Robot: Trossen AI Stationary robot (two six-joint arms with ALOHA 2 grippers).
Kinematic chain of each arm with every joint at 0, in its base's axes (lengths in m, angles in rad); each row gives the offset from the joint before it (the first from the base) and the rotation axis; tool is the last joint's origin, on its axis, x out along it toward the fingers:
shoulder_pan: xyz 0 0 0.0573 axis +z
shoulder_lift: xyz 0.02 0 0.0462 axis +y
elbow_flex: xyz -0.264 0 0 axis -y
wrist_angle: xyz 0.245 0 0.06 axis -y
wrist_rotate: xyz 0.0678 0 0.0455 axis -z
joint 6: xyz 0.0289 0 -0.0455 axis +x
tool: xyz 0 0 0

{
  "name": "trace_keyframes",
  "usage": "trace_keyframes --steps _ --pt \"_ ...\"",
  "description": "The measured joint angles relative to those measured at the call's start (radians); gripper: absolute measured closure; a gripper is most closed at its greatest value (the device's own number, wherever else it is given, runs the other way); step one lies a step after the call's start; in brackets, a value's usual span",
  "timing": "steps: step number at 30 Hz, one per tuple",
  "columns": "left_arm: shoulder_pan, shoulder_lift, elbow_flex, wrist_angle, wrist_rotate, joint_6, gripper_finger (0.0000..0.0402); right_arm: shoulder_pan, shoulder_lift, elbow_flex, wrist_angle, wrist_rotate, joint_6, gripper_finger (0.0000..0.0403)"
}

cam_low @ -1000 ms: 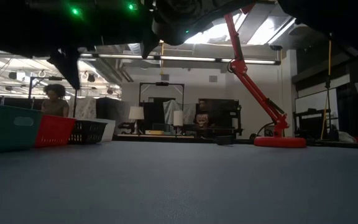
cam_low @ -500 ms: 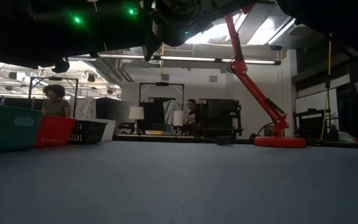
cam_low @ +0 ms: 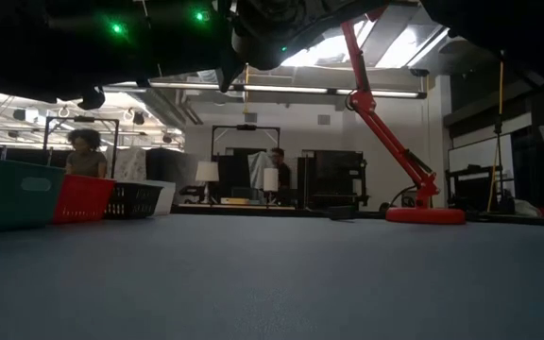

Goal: Sort crayons
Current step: Put the blue crayon into the green bin

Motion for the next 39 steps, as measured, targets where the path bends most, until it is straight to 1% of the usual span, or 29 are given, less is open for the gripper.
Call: trace_keyframes --steps 5,11,21,24,30,32,34,39 --pt "-0.050 0.075 0.000 0.055 0.000 0.000 0.0329 0.000 0.000 0.000 0.001 0.000 0.000 0.0379" --pt "-0.088 0.149 -0.001 0.069 0.020 0.000 0.0329 0.000 0.000 0.000 0.005 0.000 0.000 0.0379" --pt "-0.103 0.193 -0.001 0.071 0.021 0.000 0.0330 0.000 0.000 0.000 0.004 0.000 0.000 0.0379" --pt "-0.103 0.193 -0.001 0.071 0.021 0.006 0.0343 0.000 0.000 0.000 0.005 0.000 0.000 0.0379" --pt "-0.102 0.193 -0.001 0.070 0.022 0.007 0.0391 0.000 0.000 0.000 0.008 0.000 0.000 0.0378" --pt "-0.102 0.193 -0.001 0.070 0.022 0.007 0.0395 0.000 0.000 0.000 0.008 0.000 0.000 0.0372" --pt "-0.102 0.193 -0.001 0.070 0.022 0.008 0.0392 0.000 0.000 0.000 0.009 0.000 0.000 0.0358" --pt "-0.102 0.193 -0.001 0.050 0.028 0.007 0.0387 0.000 -0.002 0.000 -0.007 0.009 0.008 0.0297"
